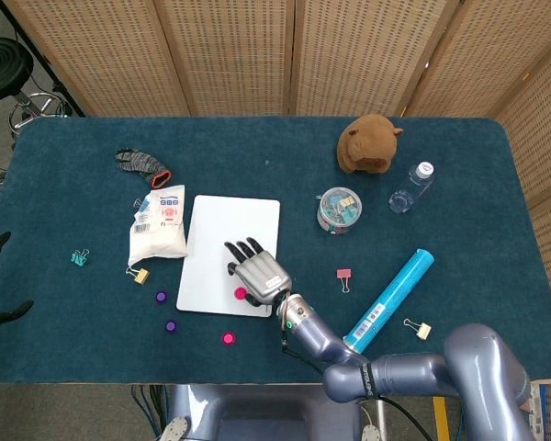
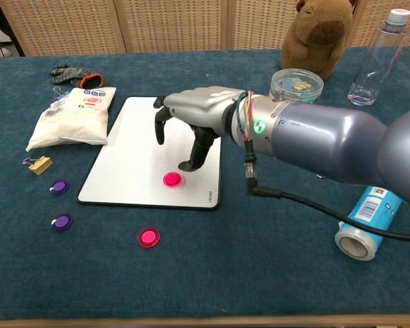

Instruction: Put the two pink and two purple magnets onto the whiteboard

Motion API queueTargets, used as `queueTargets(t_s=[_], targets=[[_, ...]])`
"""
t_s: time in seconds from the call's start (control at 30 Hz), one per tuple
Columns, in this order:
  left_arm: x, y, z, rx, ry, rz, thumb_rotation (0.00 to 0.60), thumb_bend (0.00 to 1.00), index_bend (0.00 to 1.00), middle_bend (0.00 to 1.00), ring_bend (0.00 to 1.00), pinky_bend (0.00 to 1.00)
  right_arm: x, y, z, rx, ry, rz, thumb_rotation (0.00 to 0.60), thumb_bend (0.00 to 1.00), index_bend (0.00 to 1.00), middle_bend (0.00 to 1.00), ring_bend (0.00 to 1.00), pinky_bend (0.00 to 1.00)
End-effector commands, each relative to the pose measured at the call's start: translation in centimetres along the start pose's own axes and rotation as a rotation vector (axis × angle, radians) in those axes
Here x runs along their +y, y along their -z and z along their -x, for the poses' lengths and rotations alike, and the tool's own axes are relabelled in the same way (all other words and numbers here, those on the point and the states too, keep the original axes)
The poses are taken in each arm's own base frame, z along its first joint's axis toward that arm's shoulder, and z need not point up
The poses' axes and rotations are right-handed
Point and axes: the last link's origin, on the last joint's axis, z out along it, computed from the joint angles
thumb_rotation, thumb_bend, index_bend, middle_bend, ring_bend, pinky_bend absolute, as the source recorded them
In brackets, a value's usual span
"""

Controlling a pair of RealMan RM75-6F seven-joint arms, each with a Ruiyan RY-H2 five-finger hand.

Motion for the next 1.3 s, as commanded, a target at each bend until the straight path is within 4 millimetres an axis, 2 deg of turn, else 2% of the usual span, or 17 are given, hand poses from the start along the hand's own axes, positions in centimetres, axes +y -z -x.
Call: queueTargets(t_s=[0.03,0.1,0.2,0.33,0.43,0.47,0.57,0.6,0.67,0.73,0.83,1.0,1.13,1.3], targets=[[0.0,0.0,0.1,-0.005,-0.002,0.001,0.600,0.02,0.00,0.00,0.00,0.00,2.1,1.8,-1.8,0.070,0.042,0.018,0.600,0.34,0.31,0.00,0.00,0.00],[0.0,-0.1,0.1,-0.008,-0.005,0.005,0.600,0.02,0.00,0.00,0.00,0.00,3.3,2.7,-2.5,0.103,0.077,0.032,0.600,0.34,0.31,0.00,0.00,0.00],[0.2,-0.2,0.5,-0.025,-0.027,0.025,0.600,0.02,0.00,0.00,0.00,0.00,7.3,5.1,-4.2,0.198,0.224,0.089,0.600,0.34,0.32,0.00,0.00,0.00],[0.7,-0.5,0.9,-0.049,-0.033,0.048,0.600,0.02,0.00,0.00,0.00,0.00,10.6,7.9,-5.0,0.252,0.248,0.146,0.600,0.34,0.23,0.00,0.00,0.00],[1.1,-0.9,1.4,-0.086,-0.038,0.071,0.600,0.02,0.00,0.00,0.00,0.00,14.0,11.4,-5.2,0.279,0.242,0.214,0.600,0.26,0.17,0.00,0.00,0.00],[1.5,-1.1,1.7,-0.106,-0.039,0.089,0.600,0.02,0.00,0.00,0.00,0.00,15.9,13.1,-5.2,0.287,0.252,0.255,0.600,0.20,0.14,0.00,0.00,0.00],[2.5,-1.6,2.1,-0.155,-0.054,0.151,0.600,0.02,0.00,0.00,0.00,0.00,19.4,17.6,-4.9,0.305,0.244,0.332,0.600,0.06,0.10,0.00,0.00,0.00],[2.6,-1.6,2.1,-0.161,-0.057,0.161,0.600,0.02,0.00,0.00,0.00,0.00,19.9,18.3,-4.8,0.308,0.241,0.338,0.600,0.03,0.09,0.00,0.00,0.00],[3.6,-1.8,2.3,-0.184,-0.073,0.221,0.600,0.02,0.00,0.00,0.00,0.00,21.9,21.3,-4.3,0.319,0.220,0.395,0.600,0.00,0.08,0.00,0.00,0.00],[4.6,-1.9,2.4,-0.205,-0.075,0.272,0.600,0.03,0.00,0.00,0.00,0.00,23.2,23.7,-3.9,0.321,0.186,0.438,0.600,0.00,0.09,0.00,0.00,0.00],[6.3,-2.1,2.6,-0.256,-0.075,0.335,0.600,0.04,0.00,0.00,0.00,0.00,24.3,27.6,-3.2,0.331,0.139,0.497,0.600,0.00,0.11,0.00,0.00,0.00],[9.6,-2.3,3.0,-0.347,-0.043,0.434,0.600,0.06,0.01,0.00,0.00,0.00,24.2,31.4,-2.3,0.352,0.070,0.539,0.600,0.00,0.11,0.00,0.00,0.00],[12.6,-2.3,3.6,-0.421,-0.011,0.521,0.600,0.08,0.11,0.00,0.00,0.00,23.4,33.7,-2.1,0.385,0.016,0.573,0.600,0.00,0.10,0.00,0.00,0.00],[15.3,-2.5,4.1,-0.496,-0.008,0.572,0.600,0.09,0.24,0.00,0.00,0.00,22.8,35.3,-2.2,0.435,-0.014,0.592,0.600,0.00,0.10,0.00,0.00,0.00]])
